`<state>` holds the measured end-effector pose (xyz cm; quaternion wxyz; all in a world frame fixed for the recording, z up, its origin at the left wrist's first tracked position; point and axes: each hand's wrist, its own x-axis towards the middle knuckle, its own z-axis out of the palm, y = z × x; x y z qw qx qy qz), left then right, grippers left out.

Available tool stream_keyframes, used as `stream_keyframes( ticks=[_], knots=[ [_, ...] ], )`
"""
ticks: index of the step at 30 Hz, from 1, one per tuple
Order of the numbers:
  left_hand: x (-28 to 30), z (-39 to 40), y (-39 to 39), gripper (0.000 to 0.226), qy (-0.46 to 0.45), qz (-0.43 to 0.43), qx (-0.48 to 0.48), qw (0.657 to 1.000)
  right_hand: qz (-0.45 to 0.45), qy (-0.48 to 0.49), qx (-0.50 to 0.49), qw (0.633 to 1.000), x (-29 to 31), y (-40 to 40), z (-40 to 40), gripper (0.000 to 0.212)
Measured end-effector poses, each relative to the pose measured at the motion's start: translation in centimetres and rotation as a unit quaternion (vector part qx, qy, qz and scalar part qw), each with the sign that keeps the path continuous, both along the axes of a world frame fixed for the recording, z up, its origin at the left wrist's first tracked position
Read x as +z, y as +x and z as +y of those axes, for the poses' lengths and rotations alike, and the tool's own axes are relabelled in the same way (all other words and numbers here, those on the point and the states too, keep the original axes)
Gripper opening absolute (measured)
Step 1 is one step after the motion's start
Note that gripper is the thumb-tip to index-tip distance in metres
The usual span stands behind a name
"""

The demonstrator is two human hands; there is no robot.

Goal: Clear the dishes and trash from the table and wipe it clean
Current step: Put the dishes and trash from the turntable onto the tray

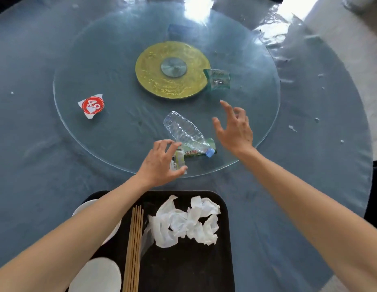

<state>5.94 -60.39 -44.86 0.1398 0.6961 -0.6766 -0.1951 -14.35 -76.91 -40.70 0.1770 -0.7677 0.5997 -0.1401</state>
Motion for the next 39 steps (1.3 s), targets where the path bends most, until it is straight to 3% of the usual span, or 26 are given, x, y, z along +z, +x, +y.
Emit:
stream_keyframes(
  ticks=[6, 11, 18, 29, 39],
  knots=[
    [-4.0, -1.6, 1.8, 0.065, -0.017, -0.048, -0.149, 0.987, 0.060, 0.008, -0.003, 0.998, -2.8, 4.0, -11.0, 0.062],
    [-6.3, -3.6, 3.3, 0.048, -0.082, -0.052, -0.130, 0.987, 0.075, 0.006, -0.001, 0.997, -6.7, 6.7, -17.4, 0.067],
    [-7.8, -4.2, 3.7, 0.049, -0.100, -0.049, -0.105, 0.988, 0.100, -0.046, 0.021, 0.994, -10.1, 7.5, -19.4, 0.056],
    [-4.1, -2.9, 3.1, 0.045, -0.093, -0.027, -0.084, 0.992, 0.057, -0.093, 0.041, 0.993, -6.4, 5.6, -14.1, 0.055],
    [2.7, 4.9, 1.1, 0.056, -0.089, 0.000, -0.011, 0.996, -0.019, -0.141, 0.107, 0.984, 1.8, -1.3, 2.8, 0.059]
  ],
)
